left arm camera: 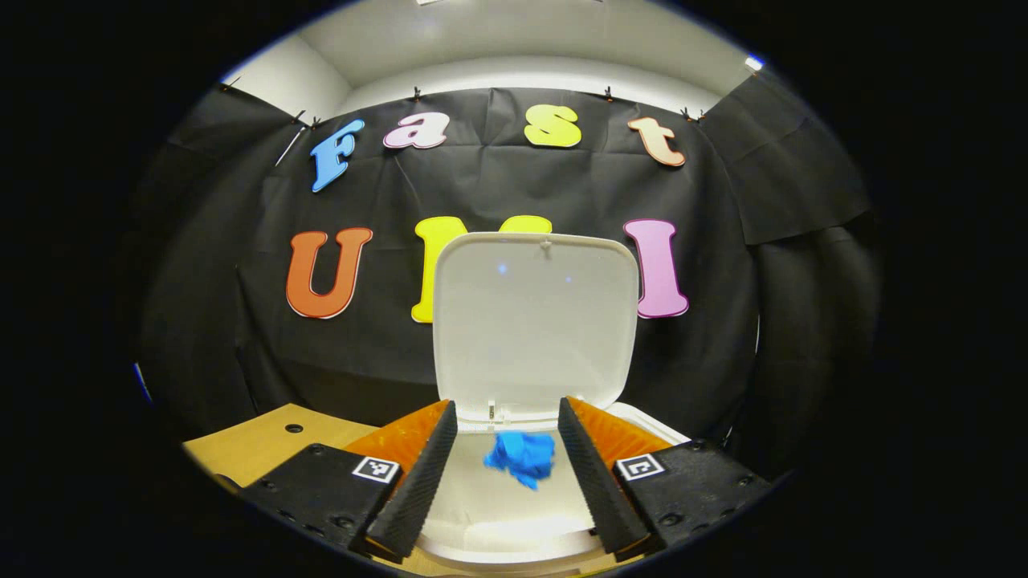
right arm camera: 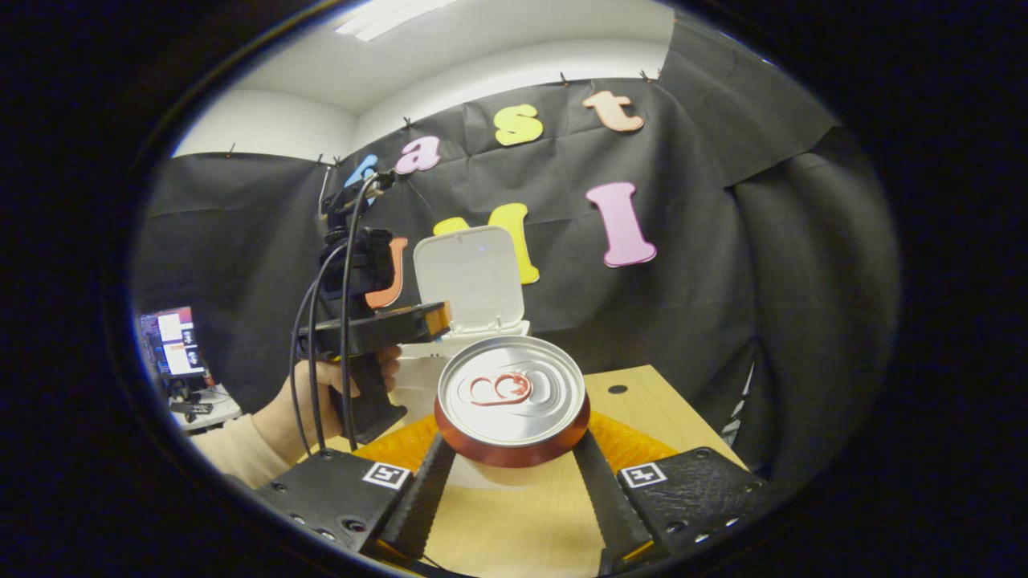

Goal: Press the lid of the desktop garbage bin to open it, pick up the crumpled paper on the desktop and throw it into the bin, then pick up the pop can on the desktop and drop it into the bin, and finally close the garbage bin lid.

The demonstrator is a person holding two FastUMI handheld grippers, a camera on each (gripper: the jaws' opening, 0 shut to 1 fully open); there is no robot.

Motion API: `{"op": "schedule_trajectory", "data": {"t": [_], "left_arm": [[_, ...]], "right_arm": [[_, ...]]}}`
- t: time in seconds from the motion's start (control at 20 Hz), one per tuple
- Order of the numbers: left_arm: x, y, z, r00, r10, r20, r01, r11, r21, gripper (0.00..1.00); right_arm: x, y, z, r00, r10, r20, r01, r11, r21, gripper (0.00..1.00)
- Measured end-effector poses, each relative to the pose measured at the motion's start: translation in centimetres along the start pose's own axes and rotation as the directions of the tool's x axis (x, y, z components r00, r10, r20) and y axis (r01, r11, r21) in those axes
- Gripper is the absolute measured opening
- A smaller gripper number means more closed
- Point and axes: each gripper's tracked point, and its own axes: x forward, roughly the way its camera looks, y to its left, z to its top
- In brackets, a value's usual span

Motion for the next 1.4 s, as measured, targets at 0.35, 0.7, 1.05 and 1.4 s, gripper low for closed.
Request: {"op": "schedule_trajectory", "data": {"t": [0.35,0.7,1.05,1.4], "left_arm": [[-3.4,0.7,0.8,1.000,0.021,-0.004,-0.021,0.999,0.028,0.99],[-9.8,3.4,-0.1,0.999,0.008,-0.034,-0.010,0.998,-0.055,0.99],[-18.1,11.3,0.0,0.986,0.165,0.026,-0.166,0.985,0.037,0.99],[-22.0,12.6,-2.2,0.985,0.167,-0.039,-0.166,0.986,0.029,0.99]], "right_arm": [[-0.6,0.6,0.5,1.000,0.007,0.024,-0.007,1.000,-0.020,0.80],[-1.7,1.4,1.0,0.997,-0.040,0.062,0.043,0.997,-0.058,0.80],[-2.5,2.0,0.5,0.996,-0.064,0.060,0.064,0.998,-0.011,0.80],[-2.7,5.3,-0.3,1.000,0.001,-0.018,-0.002,1.000,-0.022,0.80]]}}
